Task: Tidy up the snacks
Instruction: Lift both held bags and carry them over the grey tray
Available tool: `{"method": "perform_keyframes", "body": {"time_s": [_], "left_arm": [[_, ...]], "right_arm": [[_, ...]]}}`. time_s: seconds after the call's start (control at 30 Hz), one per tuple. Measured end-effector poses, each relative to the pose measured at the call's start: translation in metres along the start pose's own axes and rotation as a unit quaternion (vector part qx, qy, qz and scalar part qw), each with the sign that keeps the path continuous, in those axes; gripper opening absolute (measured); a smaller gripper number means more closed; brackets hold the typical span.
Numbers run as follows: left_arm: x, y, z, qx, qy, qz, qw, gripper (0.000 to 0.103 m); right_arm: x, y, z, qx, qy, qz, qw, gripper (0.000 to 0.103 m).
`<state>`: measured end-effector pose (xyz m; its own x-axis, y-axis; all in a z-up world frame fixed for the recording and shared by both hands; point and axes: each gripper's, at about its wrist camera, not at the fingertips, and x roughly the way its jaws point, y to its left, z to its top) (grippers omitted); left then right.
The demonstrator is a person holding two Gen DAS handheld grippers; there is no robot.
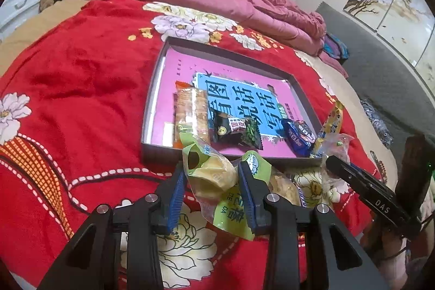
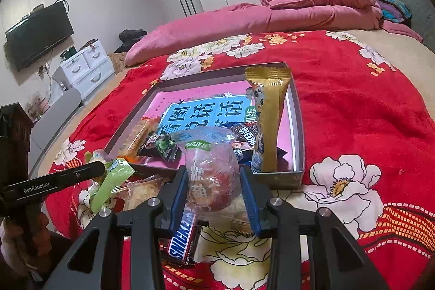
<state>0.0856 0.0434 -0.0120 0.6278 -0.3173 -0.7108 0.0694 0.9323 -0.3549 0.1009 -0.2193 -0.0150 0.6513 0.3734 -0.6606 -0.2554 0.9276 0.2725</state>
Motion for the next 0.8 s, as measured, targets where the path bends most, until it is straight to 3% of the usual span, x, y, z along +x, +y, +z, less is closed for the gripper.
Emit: {"method": "perform_keyframes", "body": {"time_s": [0.8], "left_arm": [[-0.016, 0.010, 0.010, -0.019, -0.042, 0.000, 0.9989, 0.039]], "right_arm": [[-0.003, 0.005, 0.003, -0.003, -0.013, 0.005, 1.000, 0.039]]}}
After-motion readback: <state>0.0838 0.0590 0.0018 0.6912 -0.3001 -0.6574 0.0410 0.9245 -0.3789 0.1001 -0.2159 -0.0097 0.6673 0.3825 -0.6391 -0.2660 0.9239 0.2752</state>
